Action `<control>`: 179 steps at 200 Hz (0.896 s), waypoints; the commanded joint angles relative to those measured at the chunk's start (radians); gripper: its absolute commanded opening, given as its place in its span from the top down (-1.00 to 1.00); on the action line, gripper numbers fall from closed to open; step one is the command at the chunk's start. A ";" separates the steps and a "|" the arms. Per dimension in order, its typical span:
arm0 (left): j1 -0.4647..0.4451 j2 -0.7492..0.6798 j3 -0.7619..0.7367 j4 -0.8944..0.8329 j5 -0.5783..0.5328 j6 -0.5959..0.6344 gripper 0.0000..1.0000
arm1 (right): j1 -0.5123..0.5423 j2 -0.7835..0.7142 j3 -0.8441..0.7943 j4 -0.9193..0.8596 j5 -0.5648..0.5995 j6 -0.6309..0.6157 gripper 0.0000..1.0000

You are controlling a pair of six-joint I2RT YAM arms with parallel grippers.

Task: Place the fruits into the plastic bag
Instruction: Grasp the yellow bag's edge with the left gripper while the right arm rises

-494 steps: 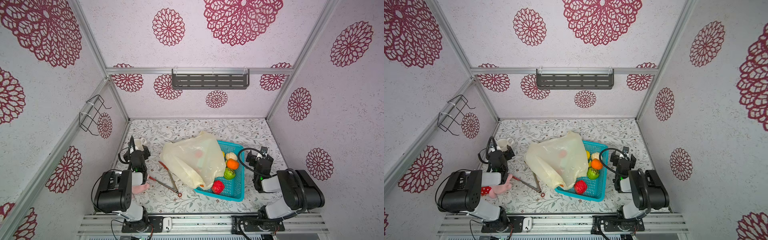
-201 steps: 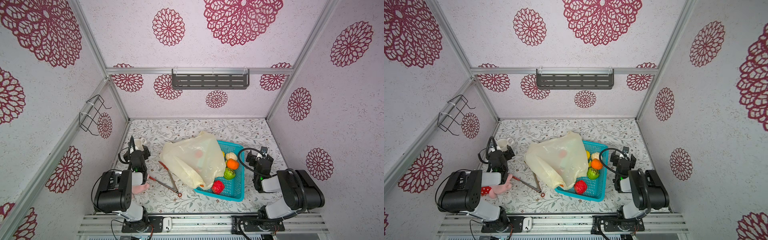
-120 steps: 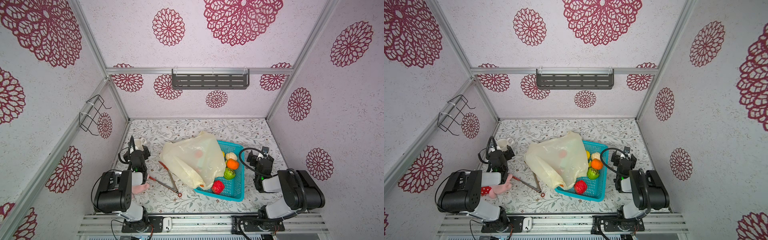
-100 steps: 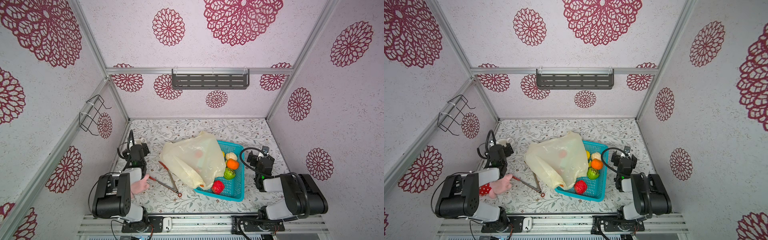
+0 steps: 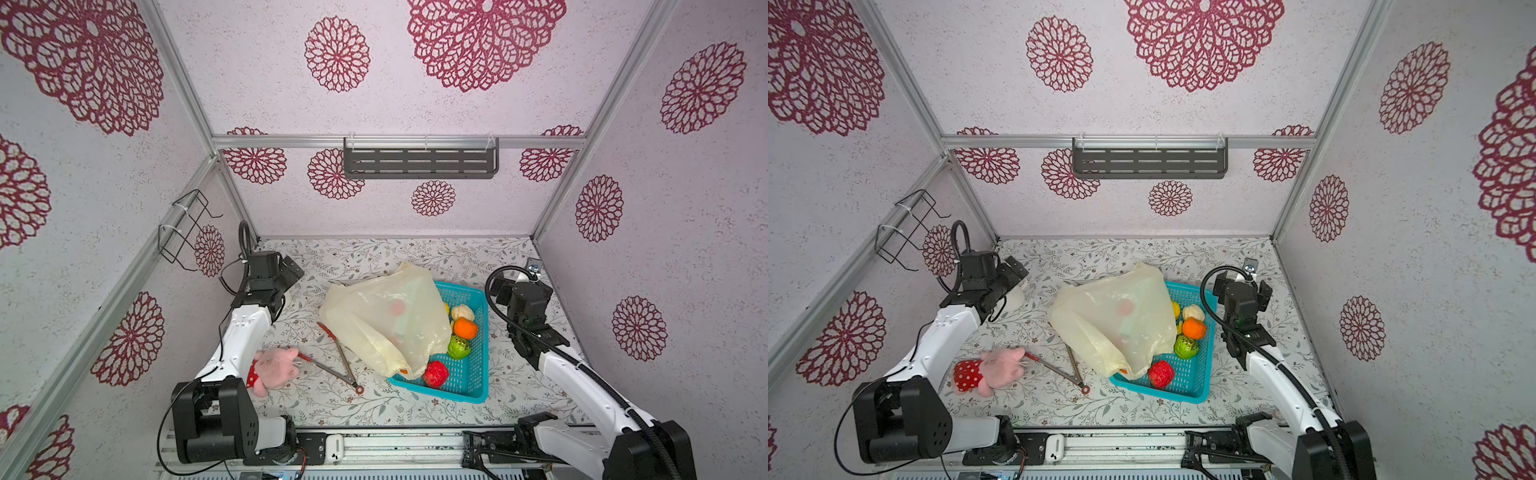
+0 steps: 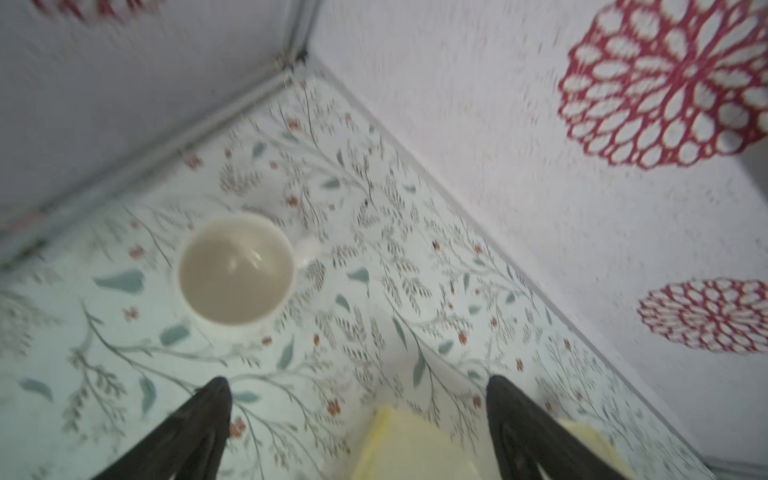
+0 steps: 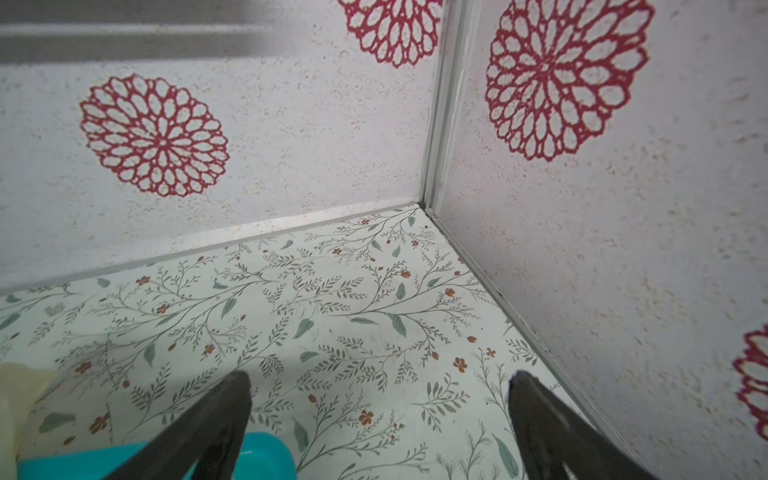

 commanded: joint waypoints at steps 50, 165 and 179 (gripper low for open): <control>-0.105 0.036 0.019 -0.251 0.284 -0.167 -0.96 | 0.053 0.069 0.125 -0.085 0.119 -0.018 -0.97; -0.190 0.099 0.000 -0.172 0.337 -0.127 -0.48 | 0.060 0.077 0.126 -0.066 0.125 -0.036 -0.98; -0.213 0.105 0.010 -0.168 0.315 -0.135 -0.10 | 0.061 0.071 0.118 -0.063 0.129 -0.033 -0.98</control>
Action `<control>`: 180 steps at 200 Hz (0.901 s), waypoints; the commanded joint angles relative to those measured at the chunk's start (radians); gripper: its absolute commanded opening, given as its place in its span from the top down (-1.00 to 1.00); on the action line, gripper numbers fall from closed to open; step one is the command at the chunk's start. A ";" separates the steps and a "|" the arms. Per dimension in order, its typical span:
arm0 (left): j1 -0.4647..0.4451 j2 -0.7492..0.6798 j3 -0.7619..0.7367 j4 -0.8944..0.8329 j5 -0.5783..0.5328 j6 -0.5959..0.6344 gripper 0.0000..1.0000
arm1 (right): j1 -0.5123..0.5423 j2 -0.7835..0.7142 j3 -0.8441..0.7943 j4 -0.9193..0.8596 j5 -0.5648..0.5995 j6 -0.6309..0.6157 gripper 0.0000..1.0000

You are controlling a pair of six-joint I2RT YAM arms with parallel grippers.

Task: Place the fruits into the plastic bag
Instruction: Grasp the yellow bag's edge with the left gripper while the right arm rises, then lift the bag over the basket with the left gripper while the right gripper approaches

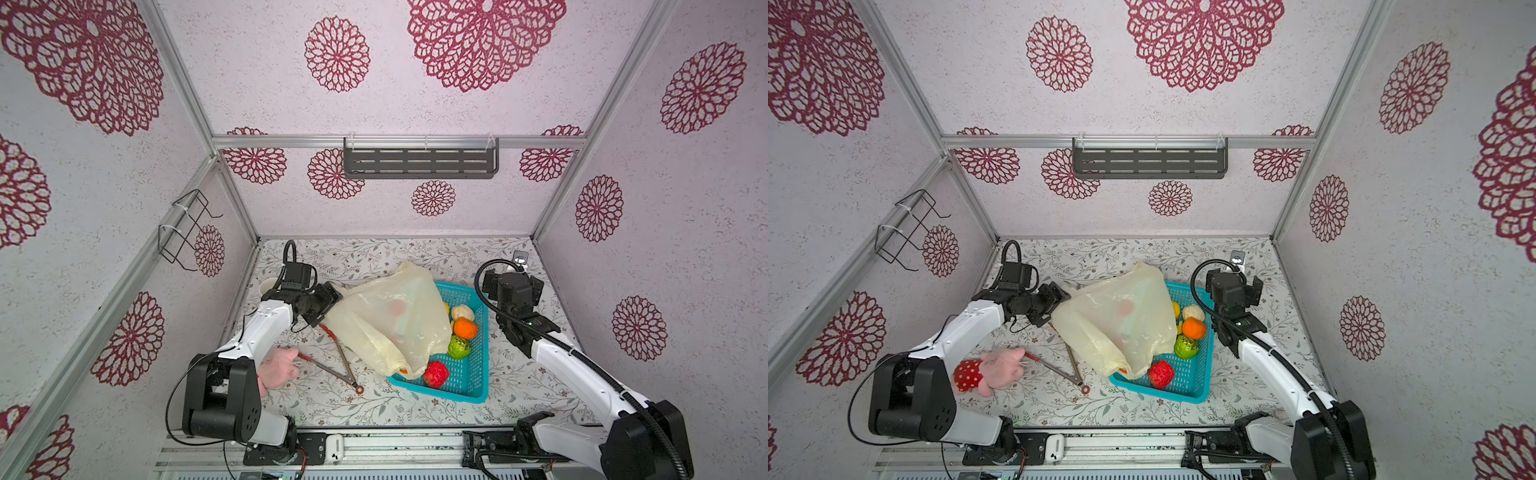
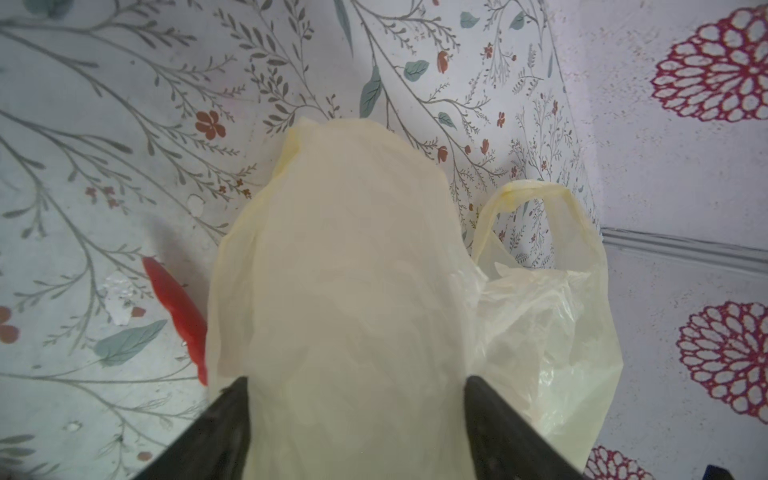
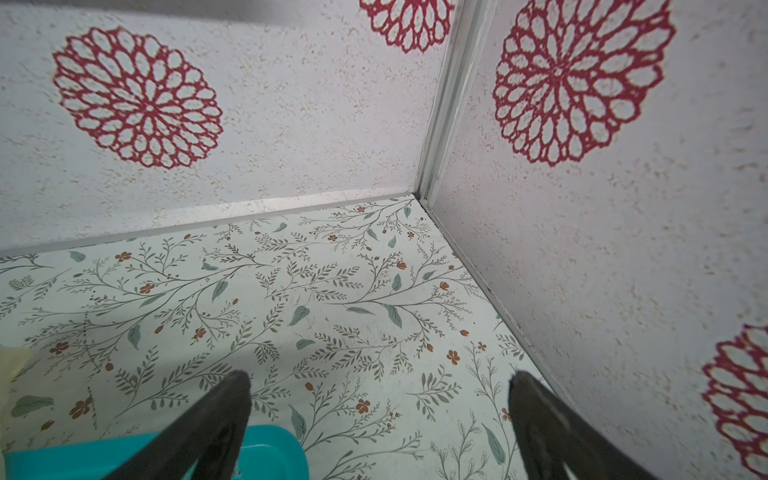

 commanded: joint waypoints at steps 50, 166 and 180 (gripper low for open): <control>-0.092 -0.020 0.171 0.055 -0.063 0.035 0.86 | 0.003 -0.044 0.013 0.002 0.024 -0.005 -0.98; -0.136 -0.101 0.648 0.112 -0.009 0.600 1.00 | 0.008 -0.083 0.075 -0.053 -0.123 0.088 -0.94; -0.176 -0.112 0.597 0.126 0.001 0.640 1.00 | 0.010 -0.073 0.081 -0.050 -0.163 0.109 -0.93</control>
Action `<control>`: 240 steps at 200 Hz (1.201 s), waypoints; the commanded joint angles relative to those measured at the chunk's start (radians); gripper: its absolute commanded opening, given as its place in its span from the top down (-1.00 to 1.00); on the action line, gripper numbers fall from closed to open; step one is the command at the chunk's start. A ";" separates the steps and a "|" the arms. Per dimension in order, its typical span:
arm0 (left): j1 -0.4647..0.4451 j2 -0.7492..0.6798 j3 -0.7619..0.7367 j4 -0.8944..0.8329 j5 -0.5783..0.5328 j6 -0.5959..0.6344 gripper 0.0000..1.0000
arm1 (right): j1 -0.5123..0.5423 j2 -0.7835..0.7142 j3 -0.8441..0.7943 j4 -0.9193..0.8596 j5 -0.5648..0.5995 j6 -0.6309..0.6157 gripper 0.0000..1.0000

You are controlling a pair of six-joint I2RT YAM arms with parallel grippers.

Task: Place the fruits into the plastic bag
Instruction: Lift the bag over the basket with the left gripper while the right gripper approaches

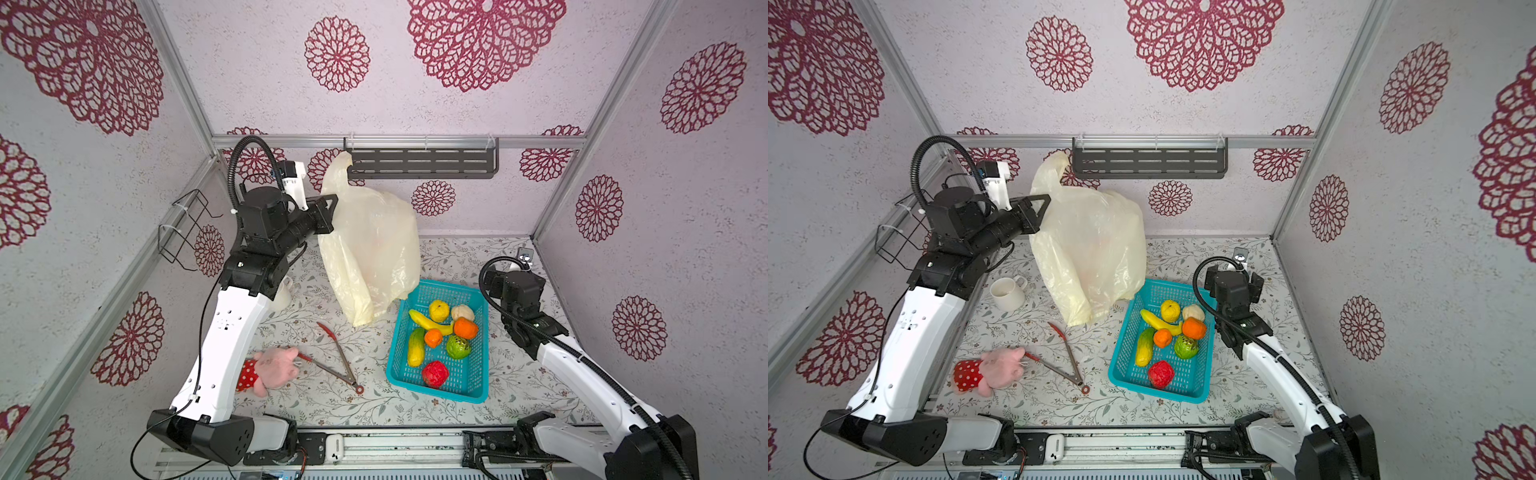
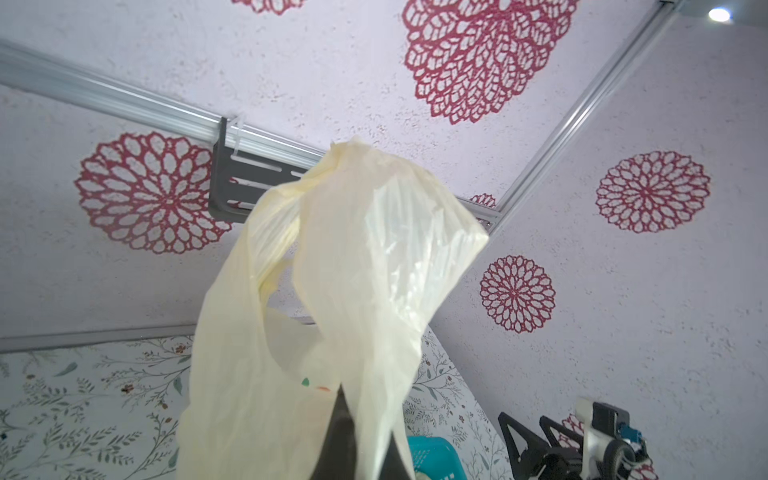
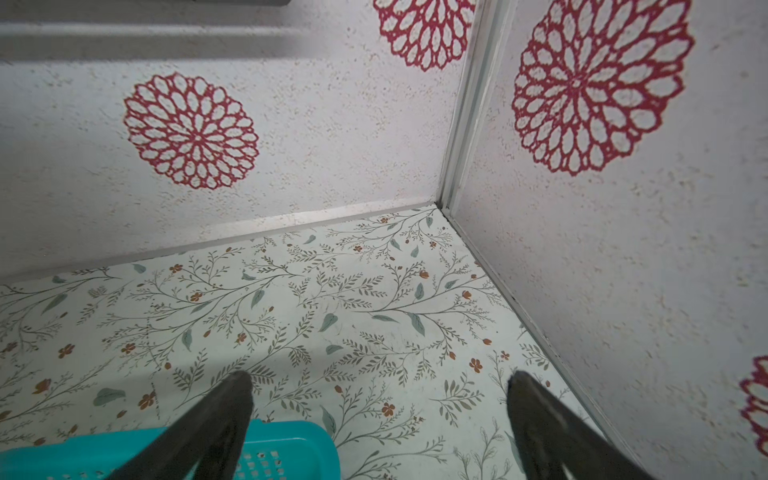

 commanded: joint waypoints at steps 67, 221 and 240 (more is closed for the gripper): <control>-0.345 0.009 -0.548 0.254 -0.157 0.184 1.00 | 0.041 0.006 0.133 0.061 -0.690 0.220 -0.92; -0.518 -0.014 -0.695 0.376 -0.342 0.067 1.00 | 0.223 0.218 0.073 0.321 -0.822 0.557 -0.51; -0.520 -0.025 -0.705 0.379 -0.336 0.062 1.00 | 0.226 0.220 0.054 0.398 -0.834 0.568 -0.01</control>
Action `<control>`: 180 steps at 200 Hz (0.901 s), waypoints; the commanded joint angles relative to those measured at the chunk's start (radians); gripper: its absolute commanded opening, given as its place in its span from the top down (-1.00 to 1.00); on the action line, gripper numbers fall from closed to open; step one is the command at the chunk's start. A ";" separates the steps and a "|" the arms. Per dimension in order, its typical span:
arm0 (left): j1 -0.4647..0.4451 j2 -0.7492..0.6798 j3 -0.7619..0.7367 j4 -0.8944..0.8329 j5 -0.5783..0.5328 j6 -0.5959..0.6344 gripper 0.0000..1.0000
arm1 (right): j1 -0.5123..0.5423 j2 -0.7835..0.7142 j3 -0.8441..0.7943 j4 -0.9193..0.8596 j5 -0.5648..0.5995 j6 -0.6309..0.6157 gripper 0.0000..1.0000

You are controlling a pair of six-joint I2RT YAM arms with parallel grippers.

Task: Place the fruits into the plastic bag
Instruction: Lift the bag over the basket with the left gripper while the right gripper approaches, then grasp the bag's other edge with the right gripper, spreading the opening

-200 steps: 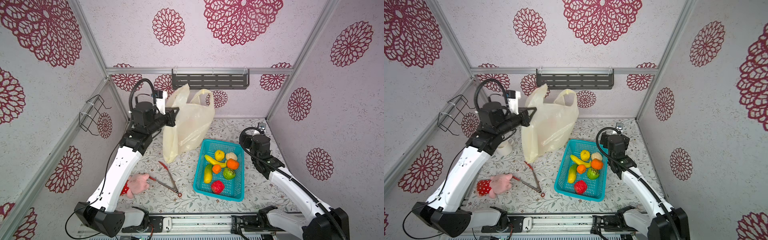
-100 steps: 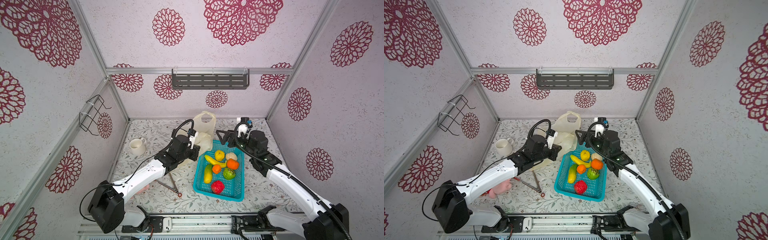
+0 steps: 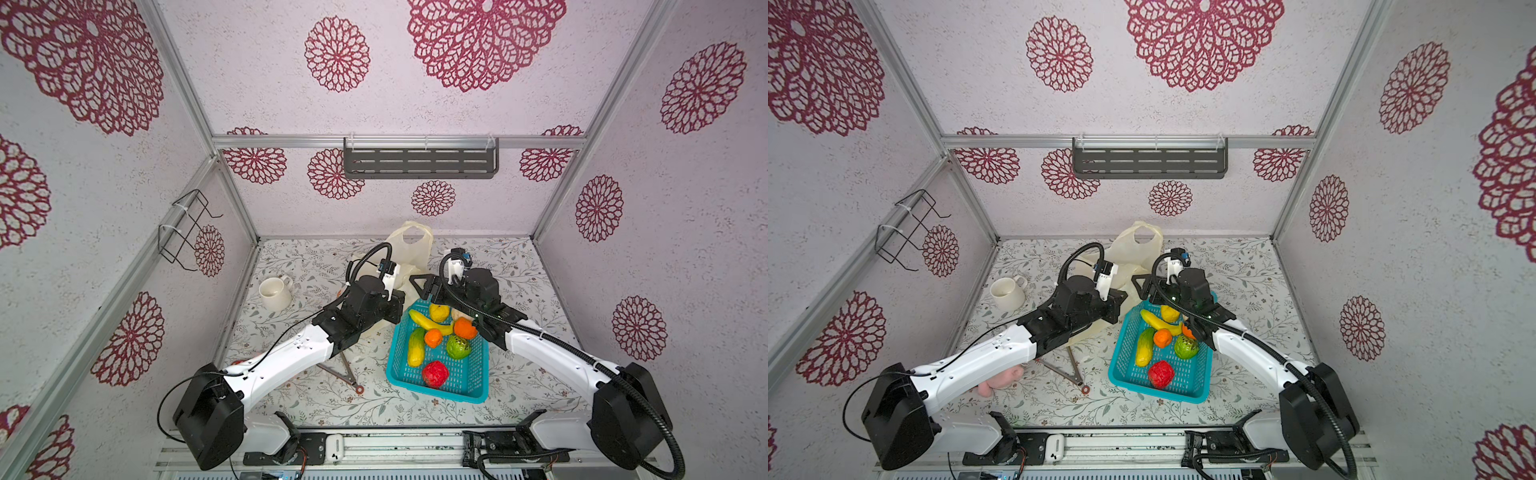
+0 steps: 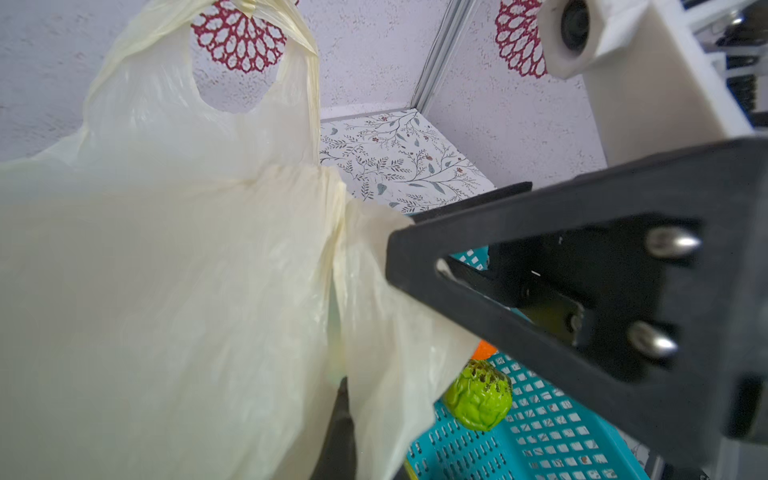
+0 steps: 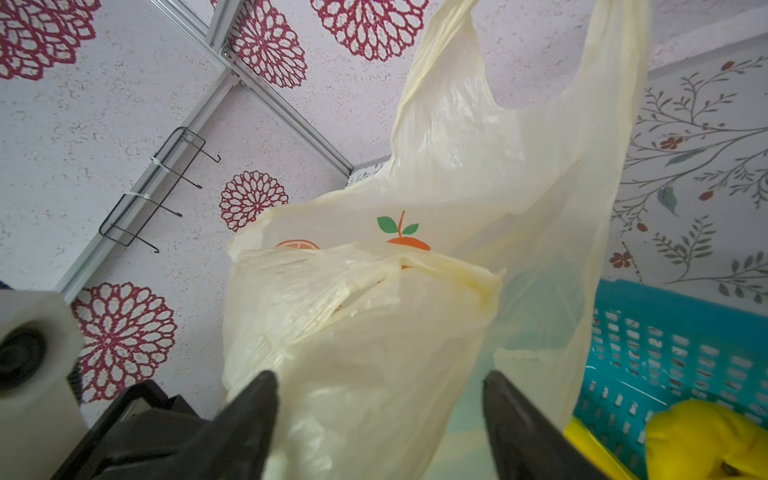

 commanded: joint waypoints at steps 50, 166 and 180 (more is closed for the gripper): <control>0.026 -0.141 -0.141 0.175 0.039 -0.096 0.72 | 0.010 0.021 0.035 0.157 -0.067 0.014 1.00; 0.033 -0.144 -0.157 0.139 0.035 -0.088 0.74 | -0.025 0.003 0.030 0.128 -0.250 0.079 -0.51; 0.033 -0.147 -0.160 0.139 0.034 -0.086 0.74 | -0.024 0.023 0.026 0.154 -0.302 0.093 -0.51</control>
